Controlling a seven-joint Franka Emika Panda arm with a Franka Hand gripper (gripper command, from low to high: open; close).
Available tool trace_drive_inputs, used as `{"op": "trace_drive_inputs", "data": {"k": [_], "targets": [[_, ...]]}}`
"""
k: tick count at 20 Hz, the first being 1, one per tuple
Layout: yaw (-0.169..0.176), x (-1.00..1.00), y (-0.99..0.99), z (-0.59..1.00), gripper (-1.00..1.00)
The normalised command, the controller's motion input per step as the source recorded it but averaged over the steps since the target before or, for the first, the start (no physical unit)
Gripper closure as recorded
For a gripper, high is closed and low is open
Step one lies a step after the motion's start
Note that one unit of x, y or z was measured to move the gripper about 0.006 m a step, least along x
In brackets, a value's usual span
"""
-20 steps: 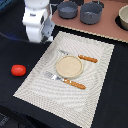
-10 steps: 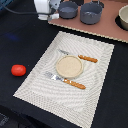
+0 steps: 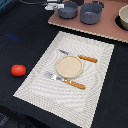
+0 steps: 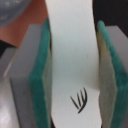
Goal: Place the pan onto the stove and place the fish and sausage into the pan.
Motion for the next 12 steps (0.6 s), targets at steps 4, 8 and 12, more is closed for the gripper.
{"op": "trace_drive_inputs", "data": {"k": [4,8,12], "targets": [[-0.019,0.32,0.95,0.03,1.00],[-0.042,0.46,0.77,0.05,1.00],[-0.065,0.60,0.49,0.05,1.00]]}}
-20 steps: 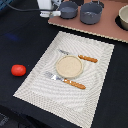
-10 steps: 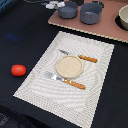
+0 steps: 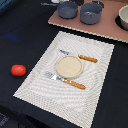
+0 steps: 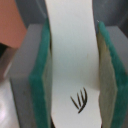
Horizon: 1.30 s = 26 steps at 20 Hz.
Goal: Place the pan onto the stove and place the fish and sausage into the pan.
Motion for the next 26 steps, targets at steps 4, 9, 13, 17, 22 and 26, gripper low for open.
{"op": "trace_drive_inputs", "data": {"k": [4,9,13,17,22,26], "targets": [[-0.018,0.41,0.23,0.00,1.00],[-0.019,0.53,0.12,0.12,1.00],[-0.010,0.38,0.00,0.06,1.00],[-0.015,0.38,0.09,0.09,-1.00],[-0.007,0.08,0.03,0.09,-1.00],[-0.005,0.00,-0.03,0.40,-1.00]]}}
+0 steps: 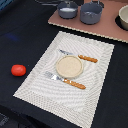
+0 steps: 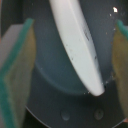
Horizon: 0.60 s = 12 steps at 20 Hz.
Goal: Place the pan onto the stove and place the fish and sausage into the pan.
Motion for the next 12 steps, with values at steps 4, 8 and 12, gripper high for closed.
{"op": "trace_drive_inputs", "data": {"k": [4,8,12], "targets": [[-0.030,0.00,-0.42,0.76,-1.00],[-0.012,0.01,-0.92,0.60,-1.00],[0.000,0.00,-1.00,0.35,-1.00]]}}
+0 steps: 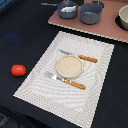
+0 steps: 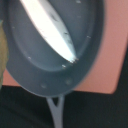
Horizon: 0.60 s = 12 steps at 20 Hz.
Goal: Place the pan onto the stove and place the fish and sausage into the pan.
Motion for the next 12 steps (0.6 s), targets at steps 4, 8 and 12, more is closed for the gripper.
{"op": "trace_drive_inputs", "data": {"k": [4,8,12], "targets": [[0.000,0.01,-0.98,0.08,-1.00],[0.000,0.01,-0.98,0.05,-1.00],[0.000,0.00,-0.98,0.00,-1.00]]}}
